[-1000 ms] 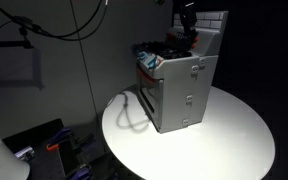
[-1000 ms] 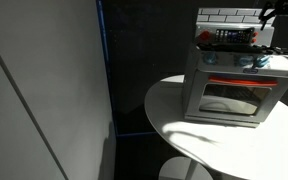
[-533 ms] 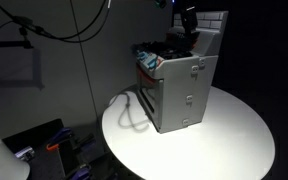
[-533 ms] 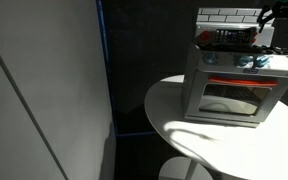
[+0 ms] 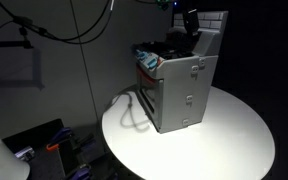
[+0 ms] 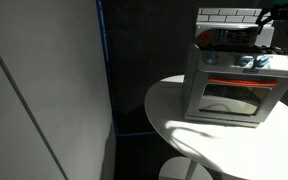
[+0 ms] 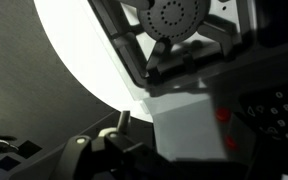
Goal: Press the top right orange button on the stove
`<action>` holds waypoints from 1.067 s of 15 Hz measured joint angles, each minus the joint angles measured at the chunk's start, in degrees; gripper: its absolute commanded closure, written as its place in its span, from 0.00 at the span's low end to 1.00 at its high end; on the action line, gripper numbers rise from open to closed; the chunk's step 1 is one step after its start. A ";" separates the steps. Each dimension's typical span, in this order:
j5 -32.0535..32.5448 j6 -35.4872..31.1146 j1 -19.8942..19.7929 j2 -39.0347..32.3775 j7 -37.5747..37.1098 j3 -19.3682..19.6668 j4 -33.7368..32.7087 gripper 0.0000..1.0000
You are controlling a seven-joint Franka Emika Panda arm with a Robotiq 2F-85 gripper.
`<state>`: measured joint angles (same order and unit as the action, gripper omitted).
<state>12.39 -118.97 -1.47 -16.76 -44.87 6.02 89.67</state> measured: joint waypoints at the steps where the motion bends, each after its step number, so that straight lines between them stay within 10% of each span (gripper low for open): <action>1: 0.00 0.00 0.01 -0.21 -0.08 0.06 -0.19 0.00; 16: 0.00 0.00 0.28 -1.96 -0.80 0.33 -2.33 0.00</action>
<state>12.39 -118.97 -1.19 -18.73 -45.67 6.35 87.35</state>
